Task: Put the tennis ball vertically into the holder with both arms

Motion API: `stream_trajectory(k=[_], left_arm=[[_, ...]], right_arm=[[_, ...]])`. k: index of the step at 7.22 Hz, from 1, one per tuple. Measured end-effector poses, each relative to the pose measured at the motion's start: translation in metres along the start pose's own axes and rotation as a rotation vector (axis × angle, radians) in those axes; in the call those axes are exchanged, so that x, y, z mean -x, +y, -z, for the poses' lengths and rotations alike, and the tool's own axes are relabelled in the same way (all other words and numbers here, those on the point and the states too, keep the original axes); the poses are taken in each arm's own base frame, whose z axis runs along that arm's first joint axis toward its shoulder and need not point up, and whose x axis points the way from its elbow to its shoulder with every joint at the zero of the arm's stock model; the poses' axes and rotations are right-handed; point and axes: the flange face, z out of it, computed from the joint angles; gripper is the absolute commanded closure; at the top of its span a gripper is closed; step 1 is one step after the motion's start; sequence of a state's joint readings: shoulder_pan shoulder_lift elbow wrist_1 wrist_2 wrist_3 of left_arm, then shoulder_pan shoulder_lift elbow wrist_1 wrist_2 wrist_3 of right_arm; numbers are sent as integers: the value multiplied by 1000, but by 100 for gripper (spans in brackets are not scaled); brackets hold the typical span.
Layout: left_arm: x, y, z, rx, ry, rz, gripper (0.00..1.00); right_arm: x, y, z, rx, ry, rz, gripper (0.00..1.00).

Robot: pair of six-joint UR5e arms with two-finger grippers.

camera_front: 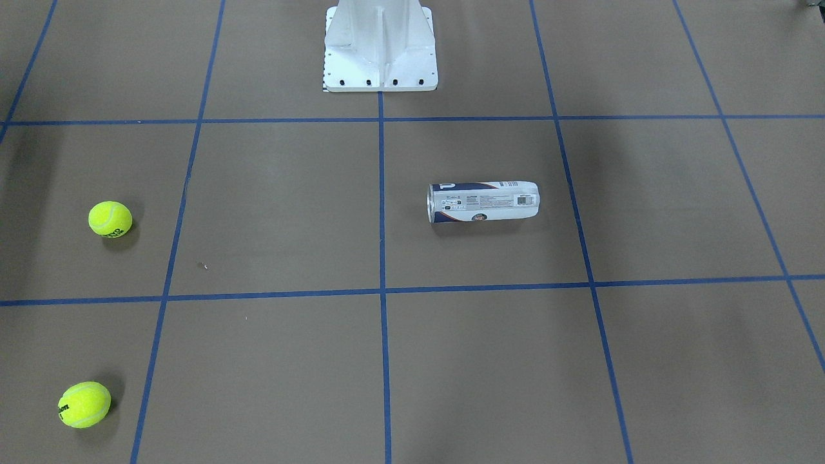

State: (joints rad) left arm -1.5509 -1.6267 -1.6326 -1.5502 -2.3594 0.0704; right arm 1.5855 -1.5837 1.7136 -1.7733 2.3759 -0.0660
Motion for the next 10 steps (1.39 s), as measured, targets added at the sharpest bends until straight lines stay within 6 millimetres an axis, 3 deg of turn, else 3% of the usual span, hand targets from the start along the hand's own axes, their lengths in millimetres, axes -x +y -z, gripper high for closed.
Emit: stream_trajectory(k=[3, 5, 6, 8, 10], left_arm=[[-25, -11, 24, -91, -8, -99, 0], [-54, -42, 38, -142, -53, -186, 0], [-80, -67, 43, -161, -79, -245, 1], [-154, -117, 54, -203, -81, -378, 0], [-263, -156, 59, -240, -35, -542, 0]], right_arm=[[-2, -1, 8, -17, 2, -3, 1], [-3, -2, 11, -23, 1, -4, 1], [-2, -2, 12, -25, 0, -4, 1], [1, -1, 15, -32, -1, -1, 1], [3, 2, 18, -36, -1, 1, 1]])
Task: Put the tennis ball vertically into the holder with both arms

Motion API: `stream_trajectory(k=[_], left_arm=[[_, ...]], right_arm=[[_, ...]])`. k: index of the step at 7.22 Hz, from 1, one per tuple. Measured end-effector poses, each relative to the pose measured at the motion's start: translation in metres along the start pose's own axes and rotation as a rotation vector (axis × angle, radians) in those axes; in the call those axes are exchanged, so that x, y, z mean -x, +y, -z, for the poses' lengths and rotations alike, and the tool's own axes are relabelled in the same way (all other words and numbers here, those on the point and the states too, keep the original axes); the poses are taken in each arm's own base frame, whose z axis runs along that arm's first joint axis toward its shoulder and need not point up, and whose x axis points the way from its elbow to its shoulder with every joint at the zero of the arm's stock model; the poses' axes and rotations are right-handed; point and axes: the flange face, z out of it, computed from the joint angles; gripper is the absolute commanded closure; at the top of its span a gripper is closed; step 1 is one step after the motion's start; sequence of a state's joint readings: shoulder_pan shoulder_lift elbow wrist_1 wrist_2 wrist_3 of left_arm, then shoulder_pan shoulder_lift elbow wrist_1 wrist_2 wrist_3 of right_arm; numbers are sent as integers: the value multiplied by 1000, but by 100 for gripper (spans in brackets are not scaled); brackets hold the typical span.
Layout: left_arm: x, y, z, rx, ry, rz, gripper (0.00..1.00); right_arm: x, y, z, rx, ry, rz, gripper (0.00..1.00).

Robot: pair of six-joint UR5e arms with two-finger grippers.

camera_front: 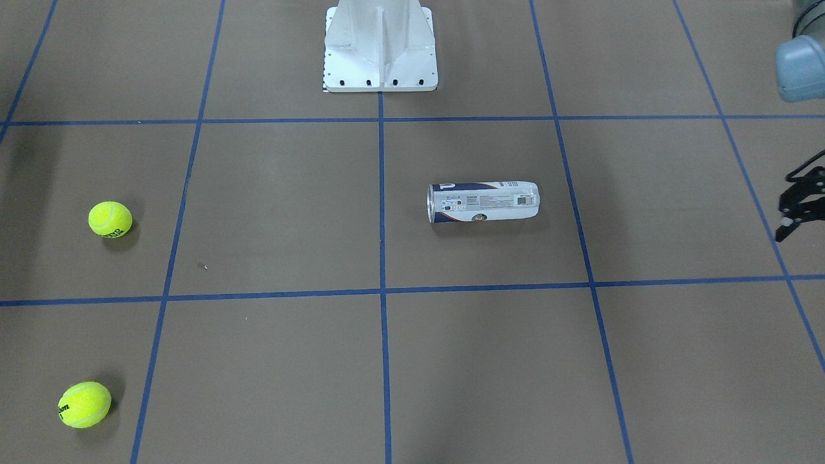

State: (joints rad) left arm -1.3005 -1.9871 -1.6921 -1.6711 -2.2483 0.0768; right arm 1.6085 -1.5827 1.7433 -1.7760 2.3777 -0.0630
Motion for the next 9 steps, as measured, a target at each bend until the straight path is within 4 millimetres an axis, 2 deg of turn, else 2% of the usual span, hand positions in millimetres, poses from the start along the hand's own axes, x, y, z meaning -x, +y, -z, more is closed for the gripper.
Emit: stream_trajectory(k=[1, 2, 4, 6, 8, 9], left_arm=[[-39, -31, -3, -21, 33, -52, 0], [-77, -52, -12, -29, 66, -102, 0], [-135, -78, -21, -49, 114, -234, 0], [-202, -88, -34, -64, 175, -421, 0], [-293, -90, -63, -39, 275, -540, 0], [-327, -93, -73, -14, 310, -571, 0]], right_arm=[[0, 1, 0, 0, 0, -1, 1], [0, 1, 0, 0, -1, -2, 1], [0, 1, 0, 0, -2, -3, 1], [0, 2, 0, 2, -2, -6, 1], [0, 2, 0, 2, 0, -10, 1], [0, 1, 1, 0, 2, -8, 1]])
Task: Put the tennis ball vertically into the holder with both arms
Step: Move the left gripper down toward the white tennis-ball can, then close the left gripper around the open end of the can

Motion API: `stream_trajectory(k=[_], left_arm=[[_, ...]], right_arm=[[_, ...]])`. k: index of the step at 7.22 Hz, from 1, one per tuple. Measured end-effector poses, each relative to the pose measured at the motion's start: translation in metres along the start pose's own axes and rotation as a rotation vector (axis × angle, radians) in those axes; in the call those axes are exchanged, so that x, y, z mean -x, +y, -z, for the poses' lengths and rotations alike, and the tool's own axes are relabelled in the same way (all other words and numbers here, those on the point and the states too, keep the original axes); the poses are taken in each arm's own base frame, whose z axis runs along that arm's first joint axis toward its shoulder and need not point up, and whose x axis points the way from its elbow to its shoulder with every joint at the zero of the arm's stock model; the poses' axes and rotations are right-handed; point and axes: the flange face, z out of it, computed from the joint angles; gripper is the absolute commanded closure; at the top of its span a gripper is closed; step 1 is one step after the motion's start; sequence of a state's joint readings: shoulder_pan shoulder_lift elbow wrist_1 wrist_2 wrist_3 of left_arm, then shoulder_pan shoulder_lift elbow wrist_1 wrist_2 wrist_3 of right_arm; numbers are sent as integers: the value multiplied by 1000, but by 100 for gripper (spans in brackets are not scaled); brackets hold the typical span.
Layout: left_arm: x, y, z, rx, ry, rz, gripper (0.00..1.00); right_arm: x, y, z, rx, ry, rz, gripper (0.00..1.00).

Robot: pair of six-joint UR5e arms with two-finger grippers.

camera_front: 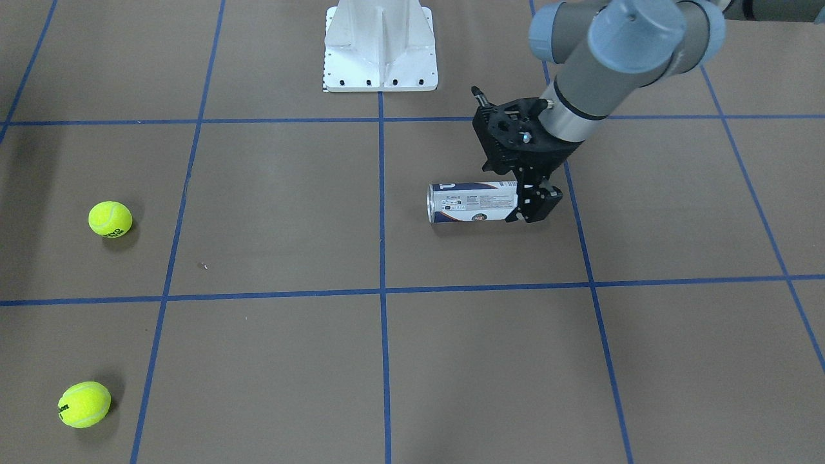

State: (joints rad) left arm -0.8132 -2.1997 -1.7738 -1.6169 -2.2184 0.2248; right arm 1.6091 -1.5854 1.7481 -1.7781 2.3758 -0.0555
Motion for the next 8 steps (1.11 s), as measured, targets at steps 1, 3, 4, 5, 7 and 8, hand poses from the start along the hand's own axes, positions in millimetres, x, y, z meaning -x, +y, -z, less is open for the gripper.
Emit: stream_trajectory(k=[1, 3, 4, 5, 7, 8], left_arm=[[-14, -24, -12, 10, 26, -35, 0], [-30, -60, -40, 36, 42, -111, 0], [-39, -69, -57, 60, 27, -134, 0], [-50, -74, -71, 91, 13, -147, 0], [-71, -76, -103, 159, -7, -176, 0], [-77, -75, -117, 184, -16, -191, 0]], right_arm=[[1, -1, 2, -4, 4, 3, 1], [2, -2, 3, -7, 10, 6, 1], [2, -2, 3, -7, 10, 6, 1], [2, -1, 3, -7, 9, 5, 1], [1, -1, 1, -3, 7, 3, 1], [1, -1, 0, -2, 6, 1, 1]])
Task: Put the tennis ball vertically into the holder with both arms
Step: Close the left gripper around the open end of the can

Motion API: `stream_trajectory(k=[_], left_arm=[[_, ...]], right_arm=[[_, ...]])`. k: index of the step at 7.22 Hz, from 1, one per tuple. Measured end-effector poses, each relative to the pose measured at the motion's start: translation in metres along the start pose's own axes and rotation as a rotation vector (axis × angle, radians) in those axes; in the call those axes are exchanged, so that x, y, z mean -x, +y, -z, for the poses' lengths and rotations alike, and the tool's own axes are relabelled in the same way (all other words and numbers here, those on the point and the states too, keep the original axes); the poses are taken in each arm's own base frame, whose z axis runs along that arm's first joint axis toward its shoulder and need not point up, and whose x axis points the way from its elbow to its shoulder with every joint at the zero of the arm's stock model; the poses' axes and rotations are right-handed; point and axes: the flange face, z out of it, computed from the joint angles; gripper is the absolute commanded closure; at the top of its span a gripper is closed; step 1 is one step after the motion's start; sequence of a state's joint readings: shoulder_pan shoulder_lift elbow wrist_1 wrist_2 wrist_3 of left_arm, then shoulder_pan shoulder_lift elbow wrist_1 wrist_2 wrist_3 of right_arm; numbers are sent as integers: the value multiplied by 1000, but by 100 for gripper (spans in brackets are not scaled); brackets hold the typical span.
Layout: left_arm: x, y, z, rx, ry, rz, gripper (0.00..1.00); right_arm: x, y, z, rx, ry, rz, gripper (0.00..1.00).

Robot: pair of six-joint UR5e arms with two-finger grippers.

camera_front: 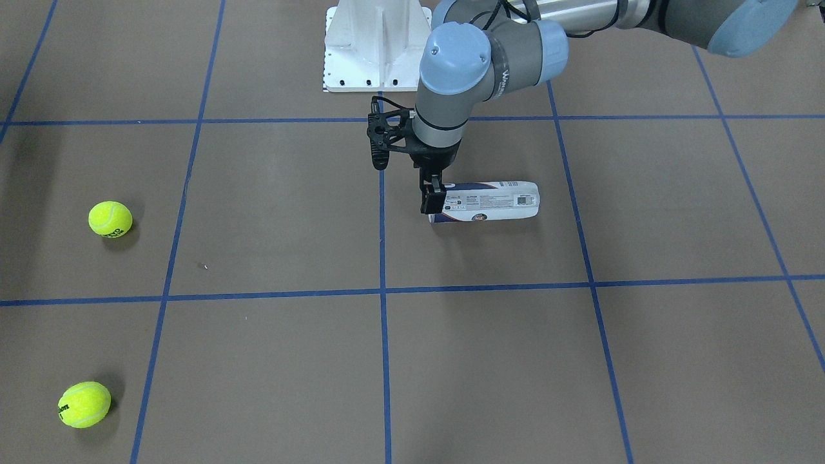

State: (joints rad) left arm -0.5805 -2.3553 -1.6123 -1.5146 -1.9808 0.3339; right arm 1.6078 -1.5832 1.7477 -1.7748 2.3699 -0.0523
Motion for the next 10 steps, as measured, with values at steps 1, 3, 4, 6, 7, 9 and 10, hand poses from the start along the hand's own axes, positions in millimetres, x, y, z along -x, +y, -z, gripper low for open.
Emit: stream_trajectory(k=[1, 3, 4, 6, 7, 9, 10], left_arm=[[-3, 0, -11, 22, -5, -7, 0], [-4, 2, -23, 47, -6, -8, 0], [-3, 3, -27, 56, -5, -6, 0], [-1, 6, -34, 73, -12, -19, 0], [-1, 8, -35, 78, -14, -24, 0], [-6, 8, -41, 84, -8, -30, 0], [-11, 7, -45, 86, 0, -35, 0]], right_arm=[[0, 0, 0, 1, -1, -1, 1], [-1, 0, -1, 1, 0, -1, 1], [-1, 0, -1, 1, 1, -1, 1], [-1, 0, -1, 2, 2, -1, 1], [-2, 0, -1, 2, 3, -2, 1], [-2, 0, -1, 2, 4, -2, 1], [-1, 0, -1, 2, 4, -1, 1]])
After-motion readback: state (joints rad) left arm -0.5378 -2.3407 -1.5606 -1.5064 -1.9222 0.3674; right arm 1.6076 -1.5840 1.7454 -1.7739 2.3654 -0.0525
